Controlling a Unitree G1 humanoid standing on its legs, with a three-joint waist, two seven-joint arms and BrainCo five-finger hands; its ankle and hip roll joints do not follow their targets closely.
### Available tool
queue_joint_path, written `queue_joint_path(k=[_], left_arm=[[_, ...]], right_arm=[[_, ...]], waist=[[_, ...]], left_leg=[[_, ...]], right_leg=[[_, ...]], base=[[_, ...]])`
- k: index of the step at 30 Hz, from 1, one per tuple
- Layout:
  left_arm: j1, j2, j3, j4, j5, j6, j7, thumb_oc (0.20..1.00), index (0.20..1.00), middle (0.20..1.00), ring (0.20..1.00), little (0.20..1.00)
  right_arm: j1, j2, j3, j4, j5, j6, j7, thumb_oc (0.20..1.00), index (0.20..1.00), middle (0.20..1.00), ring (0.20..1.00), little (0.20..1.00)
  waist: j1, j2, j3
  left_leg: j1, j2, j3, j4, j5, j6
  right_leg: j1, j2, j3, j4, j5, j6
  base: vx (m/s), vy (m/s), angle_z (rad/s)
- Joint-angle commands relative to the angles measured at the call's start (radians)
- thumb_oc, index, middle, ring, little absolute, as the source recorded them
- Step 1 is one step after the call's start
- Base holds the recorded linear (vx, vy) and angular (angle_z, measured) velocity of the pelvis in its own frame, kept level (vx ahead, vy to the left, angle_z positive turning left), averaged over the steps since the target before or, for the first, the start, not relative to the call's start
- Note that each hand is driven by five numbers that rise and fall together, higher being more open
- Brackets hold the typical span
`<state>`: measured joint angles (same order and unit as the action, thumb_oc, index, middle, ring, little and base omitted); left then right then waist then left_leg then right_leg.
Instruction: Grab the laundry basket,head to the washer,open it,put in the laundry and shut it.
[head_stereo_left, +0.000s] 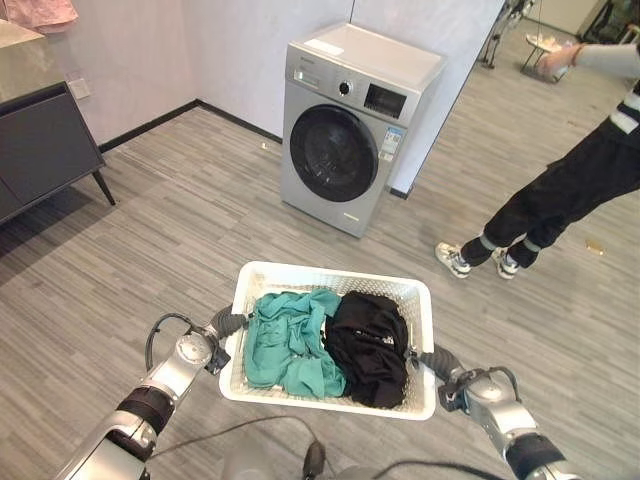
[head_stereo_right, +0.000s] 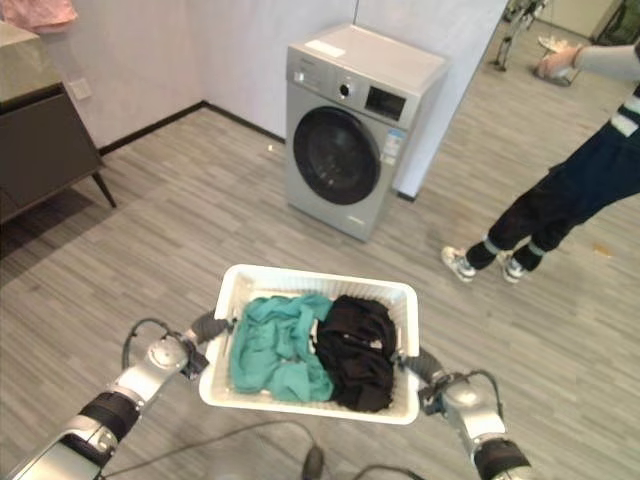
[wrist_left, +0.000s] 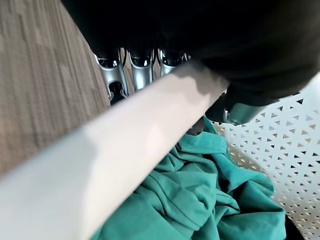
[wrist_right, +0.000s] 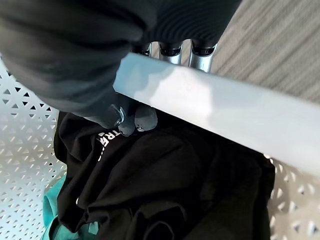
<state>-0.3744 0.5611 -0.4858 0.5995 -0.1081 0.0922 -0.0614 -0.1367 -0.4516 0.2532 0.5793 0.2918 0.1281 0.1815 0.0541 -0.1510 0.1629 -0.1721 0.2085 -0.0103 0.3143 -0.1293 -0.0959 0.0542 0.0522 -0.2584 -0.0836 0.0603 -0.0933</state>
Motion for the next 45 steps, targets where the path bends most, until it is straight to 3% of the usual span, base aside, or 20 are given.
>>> queue_joint_path(k=[1, 4, 10, 15, 26, 27, 35, 36, 40, 42, 44, 45], left_arm=[[-0.132, 0.043, 0.068, 0.024, -0.042, -0.055, 0.045, 0.200, 0.200, 0.200, 0.200, 0.200], [-0.136, 0.047, 0.055, 0.042, -0.033, -0.063, 0.040, 0.200, 0.200, 0.200, 0.200, 0.200], [-0.143, 0.042, 0.035, 0.050, -0.041, -0.072, 0.044, 0.200, 0.200, 0.200, 0.200, 0.200], [-0.139, 0.036, 0.035, 0.050, -0.044, -0.076, 0.046, 0.200, 0.200, 0.200, 0.200, 0.200], [-0.135, 0.031, 0.047, 0.061, -0.033, -0.079, 0.045, 0.200, 0.200, 0.200, 0.200, 0.200], [0.106, -0.100, 0.217, 0.102, -0.052, -0.116, 0.147, 0.200, 0.200, 0.200, 0.200, 0.200], [0.108, -0.098, 0.232, 0.097, -0.049, -0.107, 0.145, 0.200, 0.200, 0.200, 0.200, 0.200], [0.113, -0.089, 0.244, 0.096, -0.052, -0.105, 0.143, 0.200, 0.200, 0.200, 0.200, 0.200], [0.091, -0.077, 0.246, 0.085, -0.049, -0.106, 0.147, 0.200, 0.200, 0.200, 0.200, 0.200], [0.086, -0.073, 0.248, 0.073, -0.049, -0.105, 0.147, 0.200, 0.200, 0.200, 0.200, 0.200], [0.052, -0.068, 0.244, 0.043, -0.060, -0.110, 0.150, 0.200, 0.200, 0.200, 0.200, 0.200], [0.050, -0.068, 0.243, 0.043, -0.061, -0.110, 0.150, 0.200, 0.200, 0.200, 0.200, 0.200]], right_arm=[[0.013, -0.109, -0.072, -0.028, 0.022, -0.063, -0.028, 0.200, 0.200, 0.200, 0.200, 0.200], [0.013, -0.084, -0.076, 0.000, 0.026, -0.072, -0.030, 0.200, 0.200, 0.200, 0.200, 0.200], [0.000, -0.067, -0.066, 0.031, 0.003, -0.074, -0.038, 0.200, 0.200, 0.200, 0.200, 0.200], [-0.001, -0.059, -0.057, 0.024, -0.014, -0.073, -0.036, 0.200, 0.200, 0.200, 0.200, 0.200], [0.001, -0.064, -0.048, 0.023, -0.042, -0.071, -0.027, 0.200, 0.200, 0.200, 0.200, 0.200], [0.010, -0.031, -0.049, 0.313, -0.093, -0.095, -0.111, 0.200, 0.200, 0.200, 0.200, 0.200], [0.014, -0.061, -0.078, 0.152, -0.097, -0.099, -0.124, 0.200, 0.200, 0.200, 0.200, 0.200], [0.030, -0.083, -0.091, 0.047, -0.106, -0.100, -0.114, 0.200, 0.200, 0.200, 0.200, 0.200], [0.025, -0.111, -0.095, -0.036, -0.108, -0.110, -0.113, 0.200, 0.200, 0.200, 0.200, 0.200], [0.016, -0.119, -0.093, -0.048, -0.111, -0.110, -0.114, 0.200, 0.200, 0.200, 0.200, 0.200], [-0.012, -0.141, -0.085, -0.083, -0.099, -0.111, -0.121, 0.200, 0.200, 0.200, 0.200, 0.200], [-0.013, -0.142, -0.086, -0.084, -0.099, -0.110, -0.121, 0.200, 0.200, 0.200, 0.200, 0.200]], waist=[[0.048, 0.065, -0.003], [0.057, 0.082, -0.023], [0.071, 0.091, -0.046], [0.078, 0.089, -0.052], [0.078, 0.081, -0.057], [-0.034, 0.149, -0.046], [-0.051, 0.152, -0.038], [-0.059, 0.148, -0.035], [-0.070, 0.145, -0.035], [-0.070, 0.143, -0.031], [-0.061, 0.127, 0.001], [-0.062, 0.128, 0.003]], left_leg=[[0.001, 0.029, 0.023, -0.204, 0.233, 0.014], [0.042, -0.019, -0.032, -0.243, 0.200, 0.009], [0.090, -0.052, -0.003, -0.292, 0.183, 0.025], [0.112, -0.068, 0.024, -0.341, 0.183, 0.034], [0.130, -0.084, 0.032, -0.370, 0.174, 0.046], [0.098, -0.083, 0.098, -0.328, 0.181, 0.018], [0.106, -0.054, 0.076, -0.334, 0.195, 0.007], [0.103, -0.034, 0.075, -0.344, 0.217, -0.002], [0.093, -0.004, 0.074, -0.343, 0.225, -0.010], [0.084, 0.002, 0.077, -0.315, 0.216, -0.010], [0.017, -0.007, 0.074, -0.141, 0.190, 0.003], [0.009, -0.006, 0.070, -0.126, 0.182, 0.003]], right_leg=[[-0.003, -0.111, -0.034, 0.096, -0.118, 0.168], [0.018, -0.119, -0.033, 0.106, -0.128, 0.180], [0.032, -0.160, -0.029, 0.086, -0.111, 0.203], [0.021, -0.183, -0.034, 0.056, -0.083, 0.226], [0.009, -0.199, -0.033, 0.042, -0.066, 0.242], [-0.003, -0.155, 0.056, 0.091, -0.160, 0.185], [-0.021, -0.121, 0.078, 0.132, -0.195, 0.158], [-0.044, -0.101, 0.079, 0.161, -0.209, 0.146], [-0.058, -0.071, 0.079, 0.168, -0.224, 0.128], [-0.054, -0.068, 0.080, 0.167, -0.224, 0.124], [-0.031, -0.067, 0.085, 0.159, -0.223, 0.109], [-0.030, -0.065, 0.083, 0.159, -0.223, 0.109]], base=[[0.11, 0.078, 0.26], [0.14, 0.125, -0.13], [0.10, 0.155, -0.06], [0.03, 0.102, 0.00], [0.00, 0.031, 0.01], [0.00, 0.000, 0.00], [0.04, -0.085, -0.08], [0.05, -0.188, -0.04], [0.05, -0.197, 0.00], [0.02, -0.148, 0.02], [0.01, -0.166, 0.07], [0.06, -0.109, -0.03]])
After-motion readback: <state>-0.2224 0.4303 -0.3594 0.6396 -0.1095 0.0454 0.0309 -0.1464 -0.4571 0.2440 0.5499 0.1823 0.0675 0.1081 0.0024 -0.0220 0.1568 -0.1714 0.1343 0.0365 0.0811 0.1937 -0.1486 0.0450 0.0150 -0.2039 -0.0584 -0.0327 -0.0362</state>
